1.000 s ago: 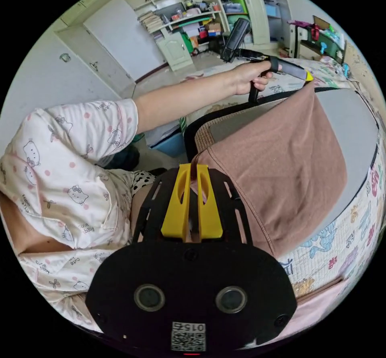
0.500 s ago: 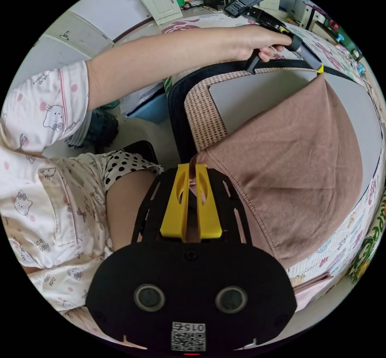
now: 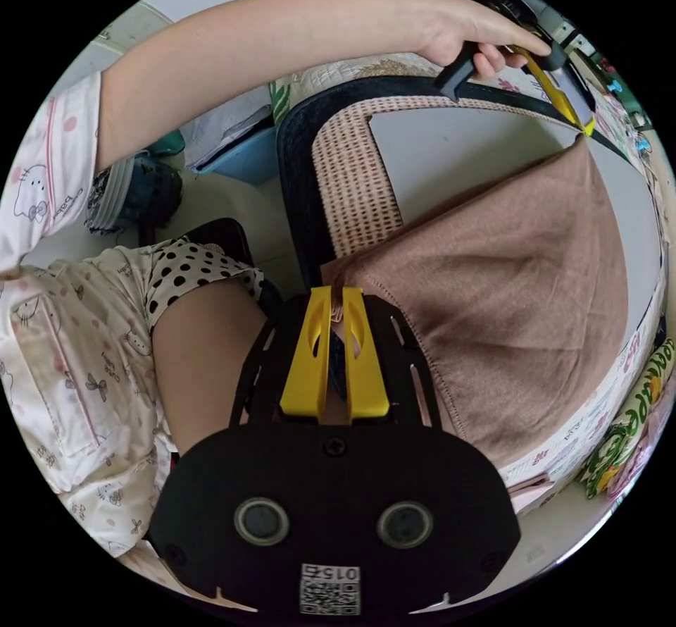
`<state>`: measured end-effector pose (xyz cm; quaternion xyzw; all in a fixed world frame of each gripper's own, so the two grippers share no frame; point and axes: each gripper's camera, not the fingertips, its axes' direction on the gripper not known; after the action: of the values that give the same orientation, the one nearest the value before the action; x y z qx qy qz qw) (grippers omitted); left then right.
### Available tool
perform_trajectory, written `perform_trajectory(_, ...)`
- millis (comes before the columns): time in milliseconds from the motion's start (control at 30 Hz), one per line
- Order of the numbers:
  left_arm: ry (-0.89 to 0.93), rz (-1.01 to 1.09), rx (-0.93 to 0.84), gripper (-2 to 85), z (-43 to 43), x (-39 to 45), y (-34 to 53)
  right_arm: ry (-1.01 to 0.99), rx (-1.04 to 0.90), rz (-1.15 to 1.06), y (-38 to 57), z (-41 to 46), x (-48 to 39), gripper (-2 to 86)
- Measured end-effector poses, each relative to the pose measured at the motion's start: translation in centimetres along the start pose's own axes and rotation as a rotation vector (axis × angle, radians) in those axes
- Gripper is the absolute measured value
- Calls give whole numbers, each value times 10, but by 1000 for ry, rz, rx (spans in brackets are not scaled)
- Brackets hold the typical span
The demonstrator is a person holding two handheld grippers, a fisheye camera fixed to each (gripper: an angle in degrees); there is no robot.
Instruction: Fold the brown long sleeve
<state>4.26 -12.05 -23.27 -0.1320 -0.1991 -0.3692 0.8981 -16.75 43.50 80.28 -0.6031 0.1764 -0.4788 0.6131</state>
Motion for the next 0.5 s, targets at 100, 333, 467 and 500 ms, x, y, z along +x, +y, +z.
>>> perform_trajectory(100,67,-17,-50,104,9,31,-9,27,-3,-16,-8,4,-3,36)
perform_trajectory(333,-86,70,-144,19,31,121,-19,23,26,0,-13,2,1,36)
perform_trajectory(467,-165,111,-139,8,24,157,-25,16,77,13,-9,-10,2,34)
perform_trajectory(500,-177,117,-145,7,25,162,-25,18,85,11,-9,-12,2,33)
